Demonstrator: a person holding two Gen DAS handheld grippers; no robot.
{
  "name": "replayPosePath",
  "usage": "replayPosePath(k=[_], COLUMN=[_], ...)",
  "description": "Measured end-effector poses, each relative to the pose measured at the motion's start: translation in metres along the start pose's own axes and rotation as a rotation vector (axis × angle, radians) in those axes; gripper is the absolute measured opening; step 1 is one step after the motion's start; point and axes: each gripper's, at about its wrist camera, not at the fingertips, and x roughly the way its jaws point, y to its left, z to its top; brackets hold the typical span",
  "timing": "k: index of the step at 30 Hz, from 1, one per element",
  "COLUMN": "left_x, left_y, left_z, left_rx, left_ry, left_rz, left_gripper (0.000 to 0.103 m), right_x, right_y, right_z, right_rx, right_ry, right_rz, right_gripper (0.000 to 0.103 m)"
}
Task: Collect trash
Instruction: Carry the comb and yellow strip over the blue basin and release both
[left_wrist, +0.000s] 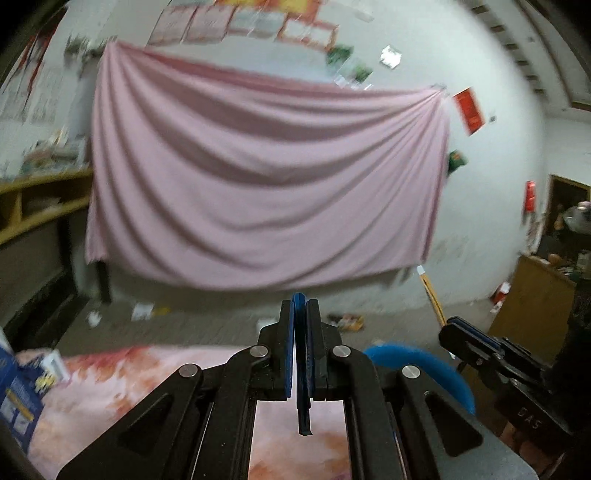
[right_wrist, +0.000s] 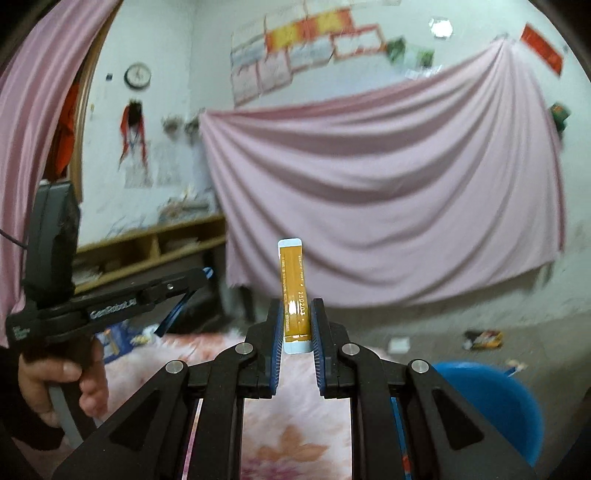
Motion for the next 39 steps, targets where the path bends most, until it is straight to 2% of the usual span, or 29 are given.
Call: replayPosePath(k=[4, 9, 13, 21, 27, 31, 35, 39], left_x=[-0.004, 0.002, 0.018, 0.046, 0.067, 0.095, 0.118, 0.132], left_y=[-0.033, -0.070, -0.103, -0.150, -0.159, -0.162, -0.151, -0.148], left_z=[0.010, 0.013, 0.006, -0.004, -0.015, -0.023, -0.030, -0.031], left_rx=[0.033, 0.084, 0.124, 0.135, 0.133, 0.121, 0.052, -0.004], left_ry=[-0.100, -0.177, -0.178, -0.156, -0.071, 0.071, 0.193, 0.279], left_rz=[-0.078, -0.160, -0.219, -0.258, -0.239, -0.183, -0.171, -0.177], left_gripper=[0.004, 0.004, 0.004, 0.004, 0.004, 0.004, 0.004, 0.004], right_x=[-0.026, -0.052, -0.069, -0.081, -0.074, -0.061, -0.050, -0.043], right_y=[-0.016, -0.035, -0.056, -0.091, -0.100, -0.108, -0.112, -0.117], right_z=[0.009, 0.010, 0.007, -0.006, -0.014, -0.021, -0.027, -0.033], right_rx=[-0.018, -0.023, -0.008, 0.018, 0.039, 0.080, 0.111, 0.143], right_ry=[-0.098, -0.162, -0.172, -0.135, -0.066, 0.026, 0.108, 0.171], right_rz=[-0.085, -0.169, -0.226, -0.312, -0.328, -0.322, -0.322, -0.327], right_gripper=[0.012, 0.012, 0.013, 0.013, 0.013, 0.013, 0.013, 0.013])
